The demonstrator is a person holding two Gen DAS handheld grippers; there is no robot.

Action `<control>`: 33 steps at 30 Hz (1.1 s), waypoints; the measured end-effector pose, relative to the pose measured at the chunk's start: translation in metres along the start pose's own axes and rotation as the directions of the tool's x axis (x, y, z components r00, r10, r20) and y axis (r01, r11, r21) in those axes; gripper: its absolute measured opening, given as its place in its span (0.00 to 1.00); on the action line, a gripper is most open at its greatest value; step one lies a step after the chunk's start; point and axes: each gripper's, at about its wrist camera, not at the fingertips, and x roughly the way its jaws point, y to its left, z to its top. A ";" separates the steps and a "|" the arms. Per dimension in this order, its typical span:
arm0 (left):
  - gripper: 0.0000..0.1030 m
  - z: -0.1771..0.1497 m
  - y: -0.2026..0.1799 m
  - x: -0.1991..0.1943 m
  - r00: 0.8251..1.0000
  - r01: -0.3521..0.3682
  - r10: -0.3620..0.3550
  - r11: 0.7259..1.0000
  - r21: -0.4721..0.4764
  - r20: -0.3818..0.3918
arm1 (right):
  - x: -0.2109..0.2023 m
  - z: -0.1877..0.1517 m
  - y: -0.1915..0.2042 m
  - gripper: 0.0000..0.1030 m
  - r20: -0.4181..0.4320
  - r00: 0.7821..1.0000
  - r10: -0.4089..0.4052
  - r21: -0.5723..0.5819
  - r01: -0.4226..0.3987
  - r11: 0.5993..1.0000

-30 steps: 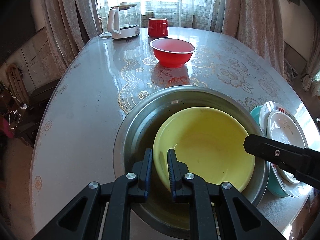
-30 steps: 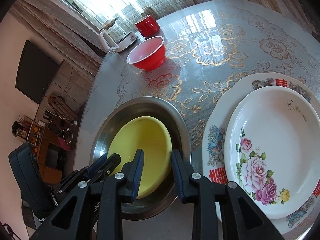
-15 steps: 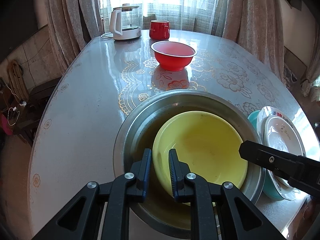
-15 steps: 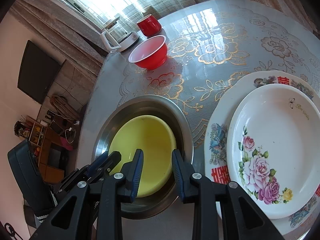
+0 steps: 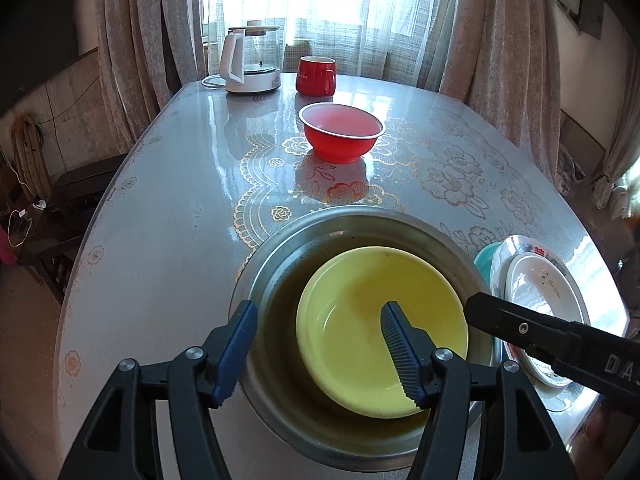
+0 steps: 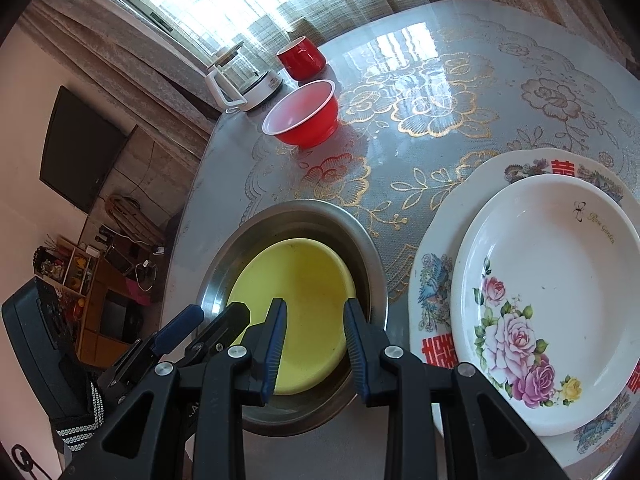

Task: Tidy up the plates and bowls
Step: 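Open the left tool to release the yellow bowl, then move the left tool to the rim of the red plastic bowl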

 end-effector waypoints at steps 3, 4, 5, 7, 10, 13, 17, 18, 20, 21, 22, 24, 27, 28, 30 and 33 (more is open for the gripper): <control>0.71 0.007 0.003 -0.001 1.000 -0.004 0.004 1.000 -0.015 -0.003 | -0.003 0.005 -0.001 0.29 0.011 1.000 -0.008 0.003 0.008 1.000; 0.71 0.010 0.005 -0.001 1.000 0.002 -0.002 1.000 -0.021 0.000 | -0.004 0.006 -0.001 0.29 0.015 1.000 -0.013 0.003 0.013 1.000; 0.71 0.013 0.007 -0.002 1.000 0.009 -0.009 1.000 -0.028 0.006 | -0.005 0.008 -0.001 0.29 0.021 1.000 -0.018 0.003 0.018 1.000; 0.72 0.021 0.009 -0.003 1.000 0.013 -0.012 0.999 -0.038 0.022 | -0.007 0.011 -0.002 0.29 0.036 0.999 -0.026 0.008 0.025 1.000; 0.74 0.033 0.011 -0.003 0.999 0.004 -0.002 0.999 -0.037 0.050 | -0.009 0.018 -0.003 0.29 0.057 0.997 -0.043 0.020 0.042 0.999; 0.75 0.046 0.011 0.001 0.998 -0.012 0.013 1.000 -0.024 0.062 | -0.006 0.027 -0.002 0.29 0.056 0.996 -0.065 0.017 0.064 0.998; 0.79 0.065 0.019 0.011 0.996 -0.047 0.048 0.999 -0.025 0.070 | -0.002 0.040 0.005 0.32 0.054 0.992 -0.110 -0.036 0.112 0.993; 0.79 0.069 0.023 0.015 0.996 -0.050 0.052 0.998 -0.036 0.073 | -0.001 0.043 0.006 0.32 0.058 0.991 -0.122 -0.046 0.125 0.991; 0.79 0.078 0.030 0.022 0.996 -0.041 0.046 0.997 -0.067 0.076 | 0.001 0.051 0.007 0.33 0.066 0.988 -0.136 -0.057 0.140 0.989; 0.80 0.082 0.033 0.026 0.996 -0.031 0.038 0.996 -0.082 0.076 | 0.002 0.055 0.007 0.33 0.065 0.987 -0.146 -0.058 0.150 0.987; 0.80 0.087 0.036 0.031 0.997 -0.027 0.034 0.995 -0.097 0.075 | 0.004 0.059 0.007 0.33 0.065 0.987 -0.150 -0.057 0.154 0.986; 0.81 0.096 0.039 0.041 0.997 -0.030 0.037 0.994 -0.105 0.068 | 0.007 0.067 0.007 0.33 0.068 0.984 -0.162 -0.055 0.165 0.985; 0.81 0.109 0.042 0.057 0.996 -0.061 0.067 0.994 -0.090 0.061 | 0.012 0.076 0.008 0.33 0.072 0.982 -0.177 -0.058 0.181 0.982; 0.81 0.113 0.043 0.062 0.996 -0.069 0.074 0.994 -0.088 0.059 | 0.014 0.079 0.008 0.33 0.073 0.980 -0.182 -0.059 0.187 0.981; 0.81 0.120 0.048 0.071 0.996 -0.064 0.069 0.994 -0.087 0.050 | 0.016 0.083 0.008 0.33 0.071 0.979 -0.190 -0.056 0.194 0.979; 0.81 0.128 0.053 0.082 0.999 -0.045 0.047 0.995 -0.091 0.021 | 0.025 0.092 0.009 0.34 0.060 0.978 -0.199 -0.050 0.203 0.978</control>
